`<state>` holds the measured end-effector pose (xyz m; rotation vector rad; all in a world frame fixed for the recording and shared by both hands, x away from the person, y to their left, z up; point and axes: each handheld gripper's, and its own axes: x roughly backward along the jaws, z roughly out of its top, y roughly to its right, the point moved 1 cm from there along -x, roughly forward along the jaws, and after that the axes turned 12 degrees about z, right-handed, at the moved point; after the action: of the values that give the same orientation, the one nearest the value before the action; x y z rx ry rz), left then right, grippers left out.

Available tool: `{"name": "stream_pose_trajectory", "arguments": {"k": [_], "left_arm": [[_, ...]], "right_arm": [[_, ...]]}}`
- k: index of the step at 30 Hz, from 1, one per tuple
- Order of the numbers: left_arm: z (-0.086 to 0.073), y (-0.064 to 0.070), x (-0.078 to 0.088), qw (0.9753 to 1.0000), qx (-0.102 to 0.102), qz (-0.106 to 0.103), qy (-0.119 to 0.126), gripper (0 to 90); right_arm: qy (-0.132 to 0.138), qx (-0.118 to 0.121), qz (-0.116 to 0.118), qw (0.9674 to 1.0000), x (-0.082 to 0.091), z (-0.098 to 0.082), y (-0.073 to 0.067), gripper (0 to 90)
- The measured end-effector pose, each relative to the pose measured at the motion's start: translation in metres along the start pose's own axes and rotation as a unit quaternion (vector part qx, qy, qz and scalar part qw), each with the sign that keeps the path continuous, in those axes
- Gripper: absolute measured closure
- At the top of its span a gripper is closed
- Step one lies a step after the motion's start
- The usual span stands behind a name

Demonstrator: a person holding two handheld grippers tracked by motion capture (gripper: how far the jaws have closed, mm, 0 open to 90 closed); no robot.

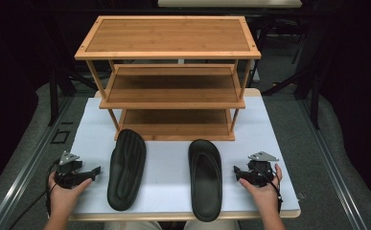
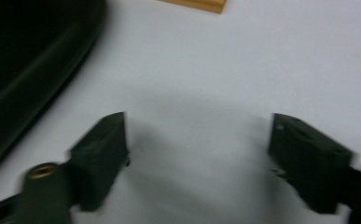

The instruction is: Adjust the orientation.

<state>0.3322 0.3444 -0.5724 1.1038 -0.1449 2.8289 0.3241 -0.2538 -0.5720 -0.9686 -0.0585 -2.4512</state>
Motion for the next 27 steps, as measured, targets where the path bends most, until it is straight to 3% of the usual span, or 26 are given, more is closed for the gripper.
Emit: {"name": "stream_pose_trajectory", "arguments": {"k": [1, 3, 5, 6, 8, 12, 15, 19, 20, 23, 24, 25, 27], "left_arm": [[0.001, -0.002, 0.001, 0.9999, 0.011, 0.003, -0.001, 26.5], [0.003, -0.005, 0.006, 0.9995, 0.028, -0.011, 0.007, 30.9], [0.004, -0.004, 0.012, 0.9993, 0.030, -0.008, 0.019, 33.5], [0.004, -0.004, 0.016, 0.9991, 0.030, -0.007, 0.028, 34.3], [0.005, -0.003, 0.023, 0.9984, 0.031, -0.009, 0.046, 36.3], [0.005, -0.001, 0.031, 0.9973, 0.027, -0.018, 0.065, 41.1], [0.001, 0.001, 0.042, 0.9968, 0.027, -0.024, 0.072, 43.3], [0.000, 0.002, 0.047, 0.9962, 0.031, -0.034, 0.074, 48.5], [0.001, 0.002, 0.047, 0.9963, 0.029, -0.038, 0.072, 51.1], [0.001, 0.002, 0.044, 0.9963, 0.027, -0.046, 0.068, 55.1], [0.002, 0.002, 0.042, 0.9966, 0.024, -0.050, 0.061, 59.3], [0.002, 0.002, 0.041, 0.9965, 0.024, -0.053, 0.060, 60.7], [0.002, 0.003, 0.040, 0.9962, 0.027, -0.059, 0.058, 63.4]], "right_arm": [[0.004, 0.006, 0.005, 1.0000, 0.001, 0.000, -0.001, 31.2], [0.013, 0.027, 0.008, 0.9995, 0.003, -0.001, -0.004, 34.1], [0.026, 0.044, -0.014, 0.9986, 0.006, -0.001, -0.010, 36.4], [0.033, 0.047, 0.002, 0.9984, 0.008, -0.001, -0.011, 37.0], [0.051, 0.039, 0.009, 0.9979, 0.010, 0.000, -0.014, 40.7], [0.059, 0.026, 0.023, 0.9976, 0.013, 0.002, -0.018, 45.0], [0.066, 0.027, 0.012, 0.9974, 0.017, 0.003, -0.023, 45.0], [0.084, 0.025, 0.012, 0.9961, 0.022, 0.003, -0.027, 45.6], [0.088, 0.022, 0.026, 0.9955, 0.022, 0.003, -0.027, 46.0], [0.095, 0.017, 0.017, 0.9952, 0.022, 0.003, -0.025, 46.7], [0.110, 0.012, 0.020, 0.9937, 0.020, 0.003, -0.023, 48.5], [0.098, 0.009, 0.019, 0.9950, 0.021, 0.002, -0.022, 48.9], [0.100, 0.004, 0.024, 0.9947, 0.019, 0.001, -0.020, 50.0]]}}
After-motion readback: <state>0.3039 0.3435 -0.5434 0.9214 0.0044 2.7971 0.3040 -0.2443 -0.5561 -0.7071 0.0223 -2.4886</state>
